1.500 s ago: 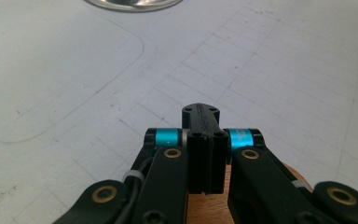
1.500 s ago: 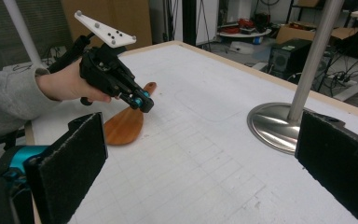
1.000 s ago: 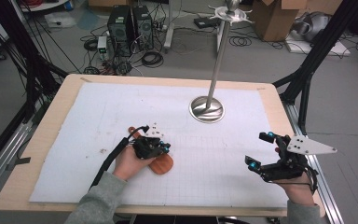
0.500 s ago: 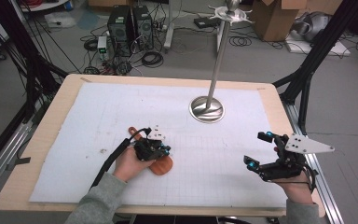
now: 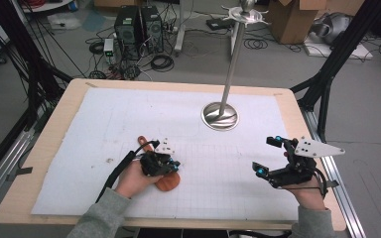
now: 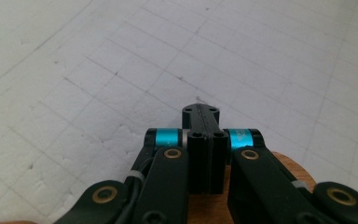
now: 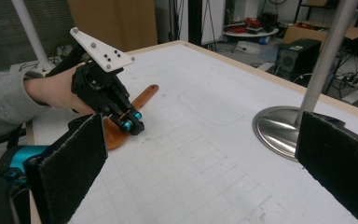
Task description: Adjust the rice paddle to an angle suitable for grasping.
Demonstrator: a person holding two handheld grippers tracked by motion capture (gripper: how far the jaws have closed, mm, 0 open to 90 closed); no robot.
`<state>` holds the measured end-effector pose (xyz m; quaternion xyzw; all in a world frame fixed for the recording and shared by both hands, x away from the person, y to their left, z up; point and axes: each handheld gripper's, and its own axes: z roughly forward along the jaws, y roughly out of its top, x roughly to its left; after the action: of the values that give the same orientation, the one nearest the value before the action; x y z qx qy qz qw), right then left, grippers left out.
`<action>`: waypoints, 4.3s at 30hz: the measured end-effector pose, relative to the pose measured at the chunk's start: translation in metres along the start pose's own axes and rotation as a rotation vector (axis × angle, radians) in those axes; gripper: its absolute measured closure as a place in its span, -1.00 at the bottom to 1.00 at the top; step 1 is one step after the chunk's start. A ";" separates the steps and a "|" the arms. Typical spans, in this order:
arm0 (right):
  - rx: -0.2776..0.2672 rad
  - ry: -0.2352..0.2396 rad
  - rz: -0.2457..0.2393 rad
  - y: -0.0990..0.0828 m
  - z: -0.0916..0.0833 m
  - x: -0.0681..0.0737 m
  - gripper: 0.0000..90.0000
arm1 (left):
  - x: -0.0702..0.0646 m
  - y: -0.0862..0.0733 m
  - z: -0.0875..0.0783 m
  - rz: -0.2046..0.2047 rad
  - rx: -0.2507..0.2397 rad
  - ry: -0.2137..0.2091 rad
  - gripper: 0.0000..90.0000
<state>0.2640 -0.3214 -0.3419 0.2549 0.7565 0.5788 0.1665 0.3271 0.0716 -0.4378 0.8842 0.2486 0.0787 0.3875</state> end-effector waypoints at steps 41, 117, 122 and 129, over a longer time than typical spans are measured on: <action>-0.013 0.086 -0.027 0.020 0.047 -0.008 -0.98 | 0.010 -0.057 -0.056 -0.021 -0.030 -0.030 0.99; 0.031 0.044 -0.031 0.010 0.029 -0.001 -0.98 | 0.052 -0.060 -0.063 -0.093 -0.037 0.126 0.99; 0.033 0.035 -0.025 0.008 0.025 -0.001 -0.98 | 0.049 -0.054 -0.057 -0.070 -0.027 0.115 0.99; 0.048 0.031 -0.032 0.006 0.023 0.001 -0.98 | 0.049 -0.050 -0.052 -0.070 -0.038 0.086 0.99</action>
<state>0.2767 -0.3013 -0.3422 0.2377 0.7767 0.5616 0.1576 0.3329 0.1587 -0.4412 0.8633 0.2944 0.1075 0.3956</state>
